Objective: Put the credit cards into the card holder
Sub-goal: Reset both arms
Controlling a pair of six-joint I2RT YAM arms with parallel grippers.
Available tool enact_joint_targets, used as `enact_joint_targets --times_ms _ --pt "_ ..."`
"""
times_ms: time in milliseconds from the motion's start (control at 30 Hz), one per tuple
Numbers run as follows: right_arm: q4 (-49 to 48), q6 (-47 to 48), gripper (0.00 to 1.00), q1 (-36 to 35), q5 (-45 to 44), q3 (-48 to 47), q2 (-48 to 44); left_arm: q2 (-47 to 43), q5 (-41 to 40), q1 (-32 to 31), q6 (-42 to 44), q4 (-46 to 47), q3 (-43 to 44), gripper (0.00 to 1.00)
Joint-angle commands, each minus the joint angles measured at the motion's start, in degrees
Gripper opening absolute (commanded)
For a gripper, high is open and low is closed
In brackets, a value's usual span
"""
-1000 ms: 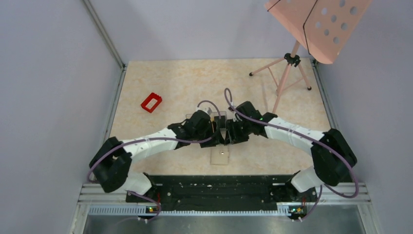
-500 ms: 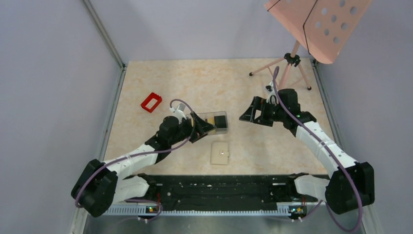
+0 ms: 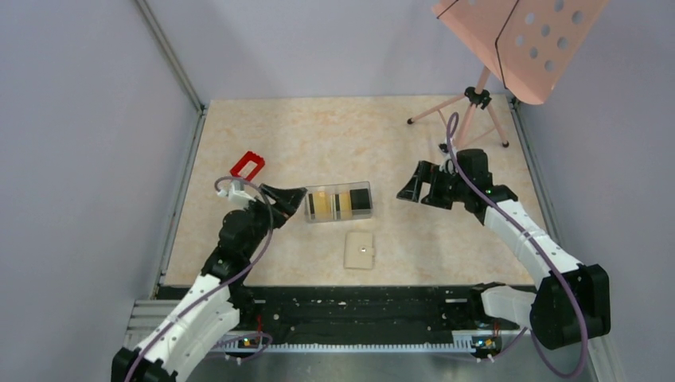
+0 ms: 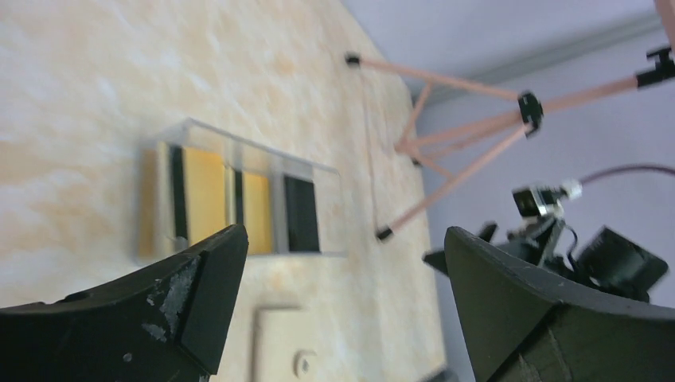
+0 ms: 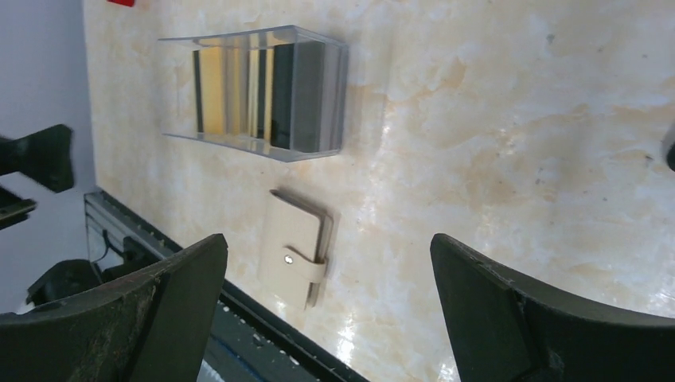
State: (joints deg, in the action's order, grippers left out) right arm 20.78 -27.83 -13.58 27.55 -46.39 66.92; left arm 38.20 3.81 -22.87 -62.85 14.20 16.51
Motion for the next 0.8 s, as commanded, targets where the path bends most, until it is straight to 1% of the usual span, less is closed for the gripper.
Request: enact_joint_targets --times_ms 0,33,100,167,233,333,400,433,467,533,633,700,767 --pt "-0.5 3.0 0.99 0.8 -10.2 1.1 0.1 -10.9 -22.1 0.5 13.0 -10.8 -0.6 0.99" --pt "-0.5 3.6 0.99 0.8 -12.9 1.2 -0.5 -13.4 -26.1 0.5 15.8 -10.6 -1.3 0.99" --pt "-2.3 4.5 0.99 0.8 -18.3 2.1 -2.3 -17.5 -31.1 0.5 23.7 -8.4 -3.0 0.99" --pt "-6.3 5.2 0.99 0.8 -23.8 4.3 -5.0 -19.9 -32.7 0.5 34.2 -4.9 -4.6 0.99" --pt "-12.1 6.9 0.99 0.8 -29.0 7.4 -7.9 -19.0 -32.8 0.5 43.6 -3.7 -4.4 0.99" --pt "-22.9 12.3 0.99 0.8 -34.5 14.9 -12.7 -11.8 -30.4 0.9 54.3 -9.2 0.3 0.99" --pt "-29.5 16.1 0.99 0.8 -37.2 19.7 -14.5 -5.1 -28.6 1.3 57.9 -12.6 3.4 0.99" --pt "-32.5 17.0 0.99 0.8 -39.0 21.6 -14.9 -2.2 -28.5 1.6 58.3 -13.4 4.6 0.99" --pt "-35.4 17.8 0.99 0.8 -41.3 23.5 -14.9 0.4 -27.9 2.2 59.1 -13.4 5.6 0.99" --pt "-42.4 20.0 0.99 0.8 -42.9 26.9 -14.0 4.6 -25.5 3.5 60.7 -13.0 7.4 0.99" --pt "-51.9 23.3 0.99 0.9 -44.9 31.2 -10.6 9.2 -21.2 7.4 60.4 -9.5 8.3 0.99" --pt "-58.4 24.3 0.99 2.5 -44.7 32.7 -7.5 12.1 -17.9 11.2 59.6 -6.8 8.0 0.99" --pt "-63.6 24.2 0.99 4.6 -44.1 33.9 -4.1 14.7 -15.0 14.9 59.8 -1.4 6.3 0.99"
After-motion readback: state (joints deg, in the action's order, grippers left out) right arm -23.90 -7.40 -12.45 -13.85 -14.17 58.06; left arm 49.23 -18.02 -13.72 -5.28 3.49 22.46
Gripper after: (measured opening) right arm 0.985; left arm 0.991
